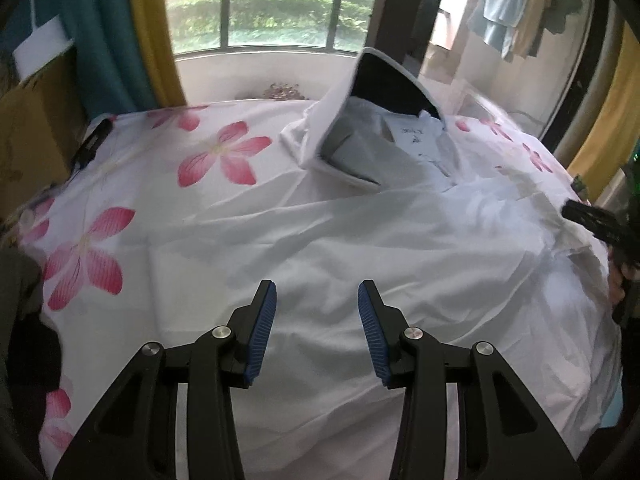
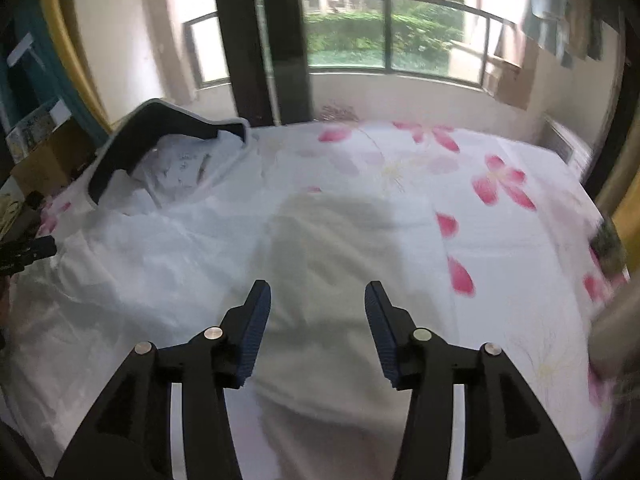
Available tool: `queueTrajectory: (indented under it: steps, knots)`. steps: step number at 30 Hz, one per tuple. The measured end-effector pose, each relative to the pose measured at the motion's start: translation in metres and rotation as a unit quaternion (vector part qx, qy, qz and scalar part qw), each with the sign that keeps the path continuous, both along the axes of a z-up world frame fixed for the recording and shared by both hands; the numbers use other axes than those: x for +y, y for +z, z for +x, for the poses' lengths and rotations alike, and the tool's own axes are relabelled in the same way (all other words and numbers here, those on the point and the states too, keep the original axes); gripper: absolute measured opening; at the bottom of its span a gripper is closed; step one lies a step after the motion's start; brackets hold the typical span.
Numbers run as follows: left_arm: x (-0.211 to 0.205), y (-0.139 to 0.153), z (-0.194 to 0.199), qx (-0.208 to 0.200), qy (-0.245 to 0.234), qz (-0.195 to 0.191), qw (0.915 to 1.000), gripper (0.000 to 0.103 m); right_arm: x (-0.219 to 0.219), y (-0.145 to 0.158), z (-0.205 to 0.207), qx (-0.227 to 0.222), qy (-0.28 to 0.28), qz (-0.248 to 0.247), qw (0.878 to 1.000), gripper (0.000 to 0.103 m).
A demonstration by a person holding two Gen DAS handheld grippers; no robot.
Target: Fold large clothes
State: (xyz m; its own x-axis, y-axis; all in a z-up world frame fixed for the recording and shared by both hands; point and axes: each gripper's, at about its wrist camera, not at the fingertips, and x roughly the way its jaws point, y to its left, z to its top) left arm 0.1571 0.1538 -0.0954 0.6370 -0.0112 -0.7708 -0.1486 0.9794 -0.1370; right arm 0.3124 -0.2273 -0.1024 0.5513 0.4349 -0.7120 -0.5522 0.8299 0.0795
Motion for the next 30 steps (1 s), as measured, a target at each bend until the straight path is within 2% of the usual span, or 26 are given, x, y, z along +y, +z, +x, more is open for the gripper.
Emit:
queueTrajectory:
  steps: [3, 5, 6, 12, 18, 22, 24, 26, 30]
  knots:
    - [0.0, -0.007, 0.005, 0.017, 0.002, -0.002, 0.9999, 0.045, 0.019, -0.01, 0.009, 0.011, 0.029, -0.014, 0.999, 0.046]
    - [0.003, -0.014, 0.006, 0.029, 0.008, -0.003, 0.9995, 0.045, 0.03, -0.021, 0.01, 0.026, 0.051, -0.03, 0.998, 0.007]
    - [0.004, -0.016, 0.005, 0.031, 0.011, -0.002, 0.9995, 0.045, 0.034, -0.026, 0.008, 0.024, 0.054, -0.047, 0.997, 0.007]
    - [0.018, -0.009, -0.019, 0.023, 0.032, 0.011, 0.9992, 0.045, 0.024, -0.018, -0.001, -0.014, 0.038, -0.069, 0.997, 0.003]
    - [0.032, -0.003, -0.026, 0.022, 0.051, 0.02, 0.9982, 0.045, 0.013, -0.014, -0.004, -0.019, 0.028, -0.074, 0.997, 0.004]
    - [0.025, 0.013, -0.007, 0.002, 0.031, 0.032, 0.999, 0.045, 0.015, -0.011, -0.003, -0.02, 0.017, -0.087, 0.996, 0.008]
    - [0.017, 0.022, 0.012, -0.012, 0.009, 0.033, 0.9993, 0.045, 0.015, -0.006, -0.004, -0.028, 0.015, -0.089, 0.996, 0.022]
    - [0.012, 0.028, 0.03, -0.021, -0.008, 0.028, 0.9994, 0.045, 0.016, 0.002, -0.001, -0.036, 0.018, -0.087, 0.995, 0.054]
    - [0.001, 0.031, 0.07, -0.024, -0.034, 0.045, 0.9981, 0.045, 0.033, 0.018, 0.012, -0.062, 0.036, -0.095, 0.993, 0.056]
